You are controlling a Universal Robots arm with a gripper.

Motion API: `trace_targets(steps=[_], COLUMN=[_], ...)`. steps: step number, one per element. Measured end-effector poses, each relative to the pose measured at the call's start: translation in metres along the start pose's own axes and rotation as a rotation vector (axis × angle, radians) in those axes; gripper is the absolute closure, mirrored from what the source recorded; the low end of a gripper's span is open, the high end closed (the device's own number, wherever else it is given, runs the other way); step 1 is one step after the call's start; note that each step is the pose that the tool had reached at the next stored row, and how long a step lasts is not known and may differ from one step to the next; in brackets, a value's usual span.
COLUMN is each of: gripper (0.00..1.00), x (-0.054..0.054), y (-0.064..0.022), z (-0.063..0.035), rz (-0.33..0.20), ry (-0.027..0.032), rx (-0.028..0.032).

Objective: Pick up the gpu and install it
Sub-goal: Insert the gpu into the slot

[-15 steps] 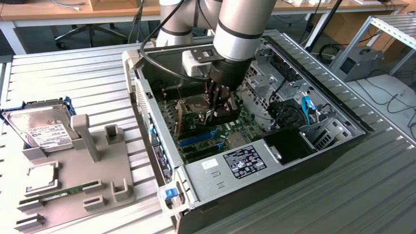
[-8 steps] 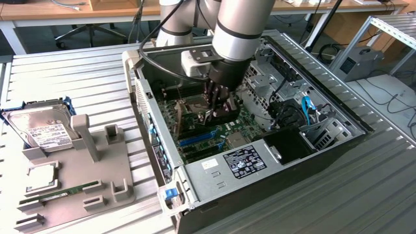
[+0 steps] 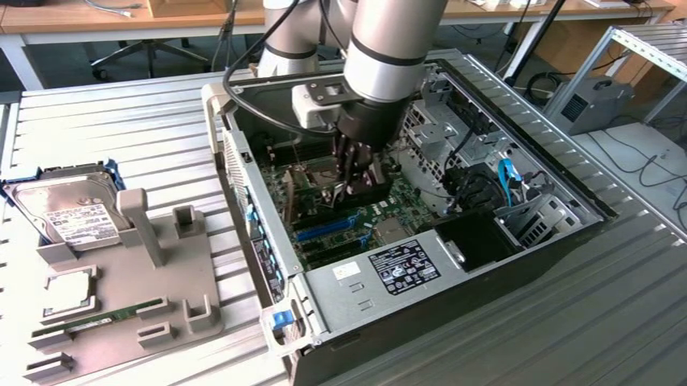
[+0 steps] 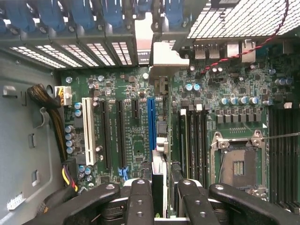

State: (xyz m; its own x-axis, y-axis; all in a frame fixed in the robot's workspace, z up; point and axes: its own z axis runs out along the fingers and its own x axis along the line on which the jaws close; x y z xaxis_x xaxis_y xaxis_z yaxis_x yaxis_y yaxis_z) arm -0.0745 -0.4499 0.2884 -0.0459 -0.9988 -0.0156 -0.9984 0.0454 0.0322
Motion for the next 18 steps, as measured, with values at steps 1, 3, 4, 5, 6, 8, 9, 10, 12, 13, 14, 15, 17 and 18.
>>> trace_targets(steps=[1,3,4,5,6,8,9,10,12,13,14,15,17,18], gripper=[0.74,0.74,0.74,0.74,0.74,0.74,0.74,0.74,0.74,0.74,0.74,0.74,0.74,0.74], x=[0.0,0.001,0.001,0.001,0.001,0.001,0.001,0.001,0.002,0.002,0.003,0.004,0.006,0.007], y=[0.0009,0.0031,0.0044,0.0054,0.0063,0.0077,0.009,0.0099,0.0119,0.0129,0.0138,0.0149,0.0159,0.0165], z=[0.0001,0.0003,0.0006,0.0009,0.0012,0.0017,0.0022,0.0025,0.0032,0.0034,0.0037,0.004,0.0044,0.0047], rz=[0.0,0.0,0.0,0.0,0.0,0.0,0.0,0.0,0.0,0.0,0.0,0.0,0.0,0.0], ry=[0.0,0.0,0.0,-0.0002,-0.0001,0.0,0.0001,0.0001,0.0,0.0001,0.0,0.0,0.0,0.0], rx=[0.0,0.0,0.0,0.0001,0.0001,0.0,0.0,-0.0001,0.0,-0.0001,0.0,0.0,0.0,0.0])
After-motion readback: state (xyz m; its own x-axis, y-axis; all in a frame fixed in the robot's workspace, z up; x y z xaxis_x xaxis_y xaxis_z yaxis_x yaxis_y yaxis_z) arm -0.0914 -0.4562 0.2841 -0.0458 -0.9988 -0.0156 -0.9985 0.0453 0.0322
